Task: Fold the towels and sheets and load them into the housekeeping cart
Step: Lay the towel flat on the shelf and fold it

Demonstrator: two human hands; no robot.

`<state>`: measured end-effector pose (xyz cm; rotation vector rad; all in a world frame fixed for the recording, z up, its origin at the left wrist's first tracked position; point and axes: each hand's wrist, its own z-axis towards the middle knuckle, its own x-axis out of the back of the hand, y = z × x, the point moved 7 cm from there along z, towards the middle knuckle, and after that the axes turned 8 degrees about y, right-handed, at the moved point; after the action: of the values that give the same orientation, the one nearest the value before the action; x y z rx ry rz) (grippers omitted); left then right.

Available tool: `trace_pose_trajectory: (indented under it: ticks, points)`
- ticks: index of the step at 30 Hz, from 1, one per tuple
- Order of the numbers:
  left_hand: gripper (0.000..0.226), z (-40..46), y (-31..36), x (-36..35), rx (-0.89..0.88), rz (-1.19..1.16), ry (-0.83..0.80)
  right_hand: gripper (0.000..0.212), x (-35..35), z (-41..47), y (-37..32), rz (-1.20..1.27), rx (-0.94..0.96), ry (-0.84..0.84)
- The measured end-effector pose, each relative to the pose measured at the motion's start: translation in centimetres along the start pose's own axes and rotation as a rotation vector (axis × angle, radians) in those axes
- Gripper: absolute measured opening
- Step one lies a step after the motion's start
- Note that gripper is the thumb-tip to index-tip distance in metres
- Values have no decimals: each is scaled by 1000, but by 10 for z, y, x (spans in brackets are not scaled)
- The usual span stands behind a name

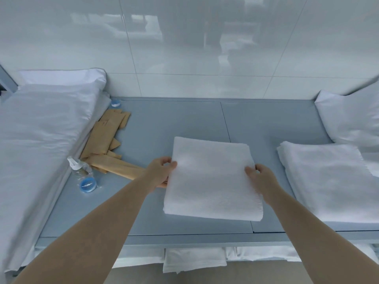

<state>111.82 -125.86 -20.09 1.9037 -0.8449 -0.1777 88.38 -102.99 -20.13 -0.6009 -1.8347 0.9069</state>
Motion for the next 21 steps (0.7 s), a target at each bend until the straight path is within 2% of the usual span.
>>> trace_pose_trajectory:
  ticks: [5,7,9,11,13,14,16,18,21]
  points:
    - [8,-6,-2,-3,30,62,52,22,1,-2,6,-49,1,3]
    - [16,-7,8,6,-69,173,144,25,7,-6,5,-66,-8,18]
    - [24,-14,25,14,-289,465,297,31,13,-14,1,-143,16,53]
    - [29,-33,40,2,-576,679,361,41,17,-29,-11,-304,155,143]
    - [32,-55,45,-28,-816,768,263,41,12,-55,-34,-397,402,256]
    - [35,-62,41,-46,-888,844,204,39,0,-69,-45,-424,532,261]
    - [44,-67,25,-77,-962,1042,136,39,-33,-89,-55,-520,720,152]
    - [53,-60,10,-92,-940,1167,121,44,-64,-97,-50,-612,769,31]
    - [55,-44,-2,-91,-881,1200,163,47,-80,-94,-41,-649,809,20]
